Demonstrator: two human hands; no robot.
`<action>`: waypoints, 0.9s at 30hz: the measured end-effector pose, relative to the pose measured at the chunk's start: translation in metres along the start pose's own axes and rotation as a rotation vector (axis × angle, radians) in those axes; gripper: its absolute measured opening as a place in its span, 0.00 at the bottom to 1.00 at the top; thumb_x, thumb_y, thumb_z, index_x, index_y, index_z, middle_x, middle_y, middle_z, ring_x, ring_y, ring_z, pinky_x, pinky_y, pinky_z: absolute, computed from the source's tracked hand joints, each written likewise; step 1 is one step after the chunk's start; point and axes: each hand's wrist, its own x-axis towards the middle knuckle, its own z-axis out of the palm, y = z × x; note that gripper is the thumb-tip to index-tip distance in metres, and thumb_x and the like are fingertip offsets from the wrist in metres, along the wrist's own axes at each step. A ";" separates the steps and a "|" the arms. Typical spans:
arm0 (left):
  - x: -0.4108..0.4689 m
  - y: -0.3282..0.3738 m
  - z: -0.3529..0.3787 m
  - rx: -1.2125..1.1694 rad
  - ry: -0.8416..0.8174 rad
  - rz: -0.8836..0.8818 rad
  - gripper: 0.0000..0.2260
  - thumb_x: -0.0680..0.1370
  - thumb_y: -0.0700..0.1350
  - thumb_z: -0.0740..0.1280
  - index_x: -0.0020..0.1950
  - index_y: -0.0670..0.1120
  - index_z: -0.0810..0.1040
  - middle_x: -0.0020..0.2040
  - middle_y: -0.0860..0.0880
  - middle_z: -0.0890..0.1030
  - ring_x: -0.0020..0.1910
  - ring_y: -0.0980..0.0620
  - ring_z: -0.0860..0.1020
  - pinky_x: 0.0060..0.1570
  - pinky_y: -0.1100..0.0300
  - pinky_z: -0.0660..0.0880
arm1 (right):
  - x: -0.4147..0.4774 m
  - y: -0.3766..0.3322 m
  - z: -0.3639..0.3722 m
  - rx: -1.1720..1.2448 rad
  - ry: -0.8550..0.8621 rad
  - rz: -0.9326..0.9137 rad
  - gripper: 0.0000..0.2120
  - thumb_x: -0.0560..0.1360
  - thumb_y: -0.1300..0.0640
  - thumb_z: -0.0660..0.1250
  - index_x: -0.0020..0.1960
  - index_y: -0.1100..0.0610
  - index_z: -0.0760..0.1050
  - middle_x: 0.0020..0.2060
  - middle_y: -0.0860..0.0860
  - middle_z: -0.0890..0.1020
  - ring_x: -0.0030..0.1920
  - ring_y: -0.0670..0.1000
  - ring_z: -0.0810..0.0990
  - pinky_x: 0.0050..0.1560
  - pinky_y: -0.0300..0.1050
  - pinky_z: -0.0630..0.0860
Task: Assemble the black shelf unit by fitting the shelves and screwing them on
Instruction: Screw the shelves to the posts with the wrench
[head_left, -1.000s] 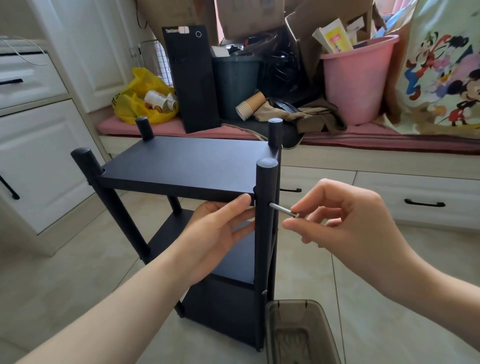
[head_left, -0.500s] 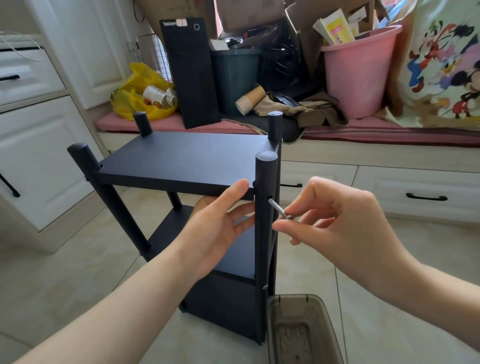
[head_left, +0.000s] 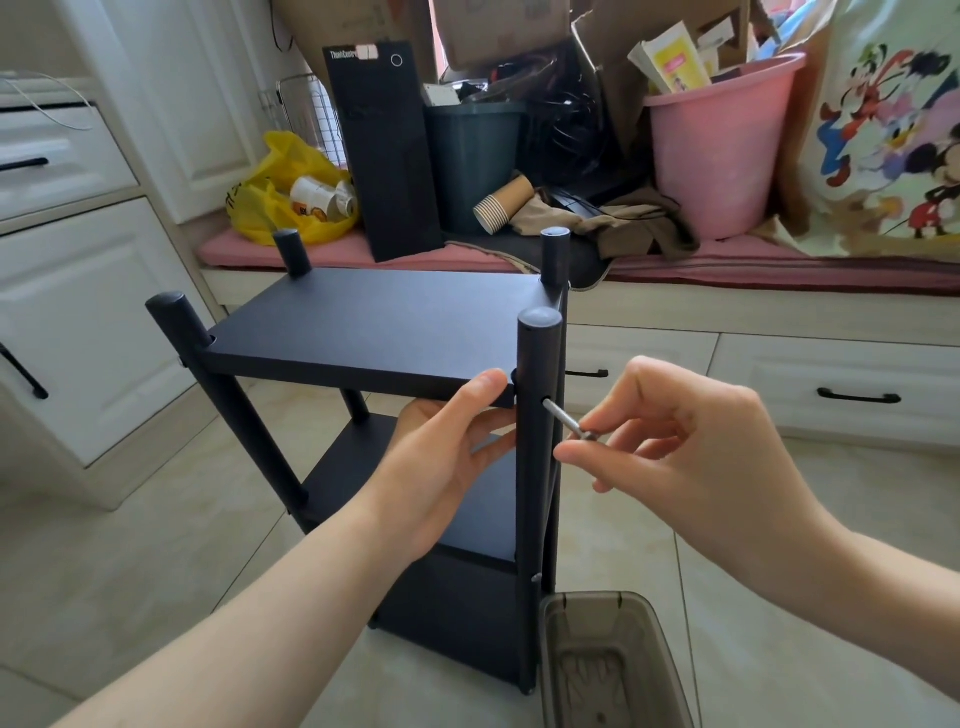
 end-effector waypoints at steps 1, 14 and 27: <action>0.000 0.000 0.000 -0.005 0.002 0.003 0.11 0.74 0.55 0.72 0.49 0.49 0.87 0.56 0.42 0.85 0.55 0.45 0.84 0.51 0.58 0.81 | 0.000 0.000 0.000 0.003 0.001 0.002 0.12 0.64 0.58 0.80 0.36 0.51 0.76 0.33 0.48 0.83 0.31 0.50 0.83 0.33 0.38 0.79; -0.001 -0.001 0.002 0.010 0.014 0.028 0.12 0.71 0.56 0.72 0.46 0.51 0.87 0.54 0.43 0.86 0.56 0.47 0.84 0.50 0.61 0.81 | 0.006 0.002 0.007 0.007 0.015 0.041 0.14 0.65 0.59 0.79 0.35 0.50 0.74 0.34 0.47 0.83 0.30 0.50 0.83 0.35 0.46 0.79; 0.000 -0.001 -0.001 0.038 0.009 0.031 0.13 0.73 0.56 0.71 0.49 0.48 0.87 0.56 0.42 0.85 0.58 0.47 0.83 0.57 0.60 0.80 | 0.014 0.009 0.015 -0.003 0.034 0.030 0.15 0.66 0.58 0.80 0.36 0.47 0.74 0.34 0.45 0.83 0.30 0.49 0.83 0.36 0.42 0.79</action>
